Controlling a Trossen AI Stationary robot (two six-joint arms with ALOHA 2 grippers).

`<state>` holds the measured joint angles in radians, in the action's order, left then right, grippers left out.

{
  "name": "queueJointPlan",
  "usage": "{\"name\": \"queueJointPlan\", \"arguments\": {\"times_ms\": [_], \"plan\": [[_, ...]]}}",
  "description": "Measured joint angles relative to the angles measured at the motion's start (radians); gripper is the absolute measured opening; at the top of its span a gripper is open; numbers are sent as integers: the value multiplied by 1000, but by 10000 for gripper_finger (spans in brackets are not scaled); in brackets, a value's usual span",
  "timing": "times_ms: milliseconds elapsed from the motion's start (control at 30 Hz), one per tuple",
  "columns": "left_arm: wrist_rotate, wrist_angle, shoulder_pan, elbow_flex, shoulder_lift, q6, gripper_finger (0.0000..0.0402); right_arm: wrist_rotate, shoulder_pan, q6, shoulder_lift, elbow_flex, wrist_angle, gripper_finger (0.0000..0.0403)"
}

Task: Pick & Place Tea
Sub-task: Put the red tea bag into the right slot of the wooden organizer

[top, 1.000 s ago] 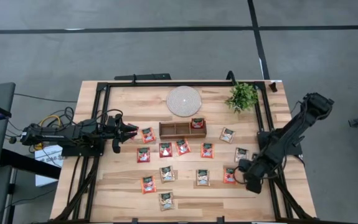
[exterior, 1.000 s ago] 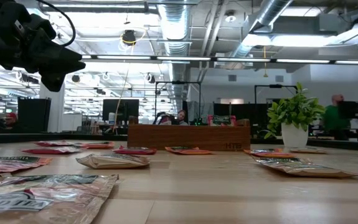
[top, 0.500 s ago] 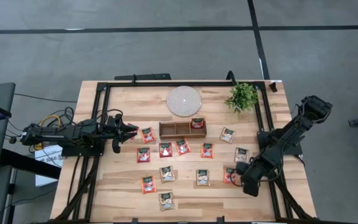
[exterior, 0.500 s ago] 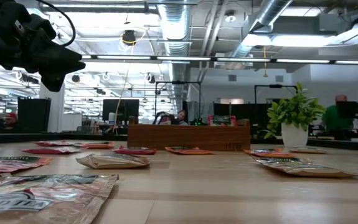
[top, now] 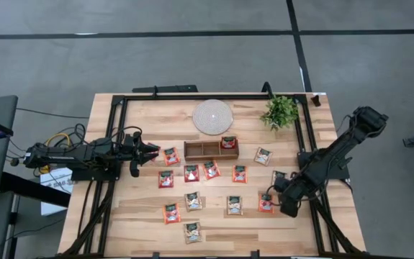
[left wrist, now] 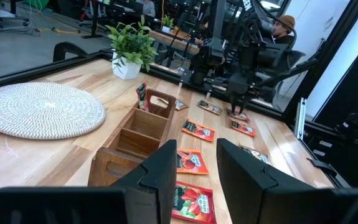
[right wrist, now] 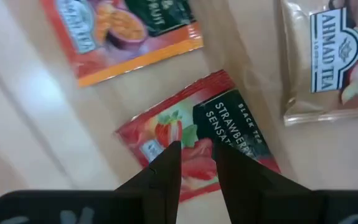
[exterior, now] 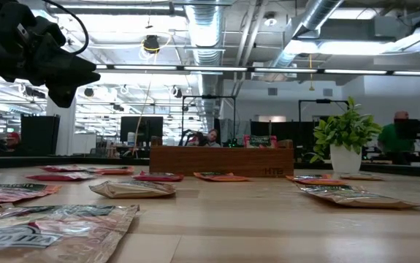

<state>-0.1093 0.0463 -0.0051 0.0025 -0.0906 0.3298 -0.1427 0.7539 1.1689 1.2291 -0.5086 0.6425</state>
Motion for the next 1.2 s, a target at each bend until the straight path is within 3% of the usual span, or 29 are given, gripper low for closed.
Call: {"name": "queueJointPlan", "arguments": {"times_ms": [467, 967, 1200], "plan": [[0, 0, 0, 0, 0, 0, 105, -4, -51, -59, -166, -3, 217, 93], [0, -5, 0, 0, 0, 0, 105, 9, -90, -277, 130, -17, 139, 93], [0, -6, 0, 0, 0, 0, 105, 16, -87, -278, 134, -16, 145, 93]]}}
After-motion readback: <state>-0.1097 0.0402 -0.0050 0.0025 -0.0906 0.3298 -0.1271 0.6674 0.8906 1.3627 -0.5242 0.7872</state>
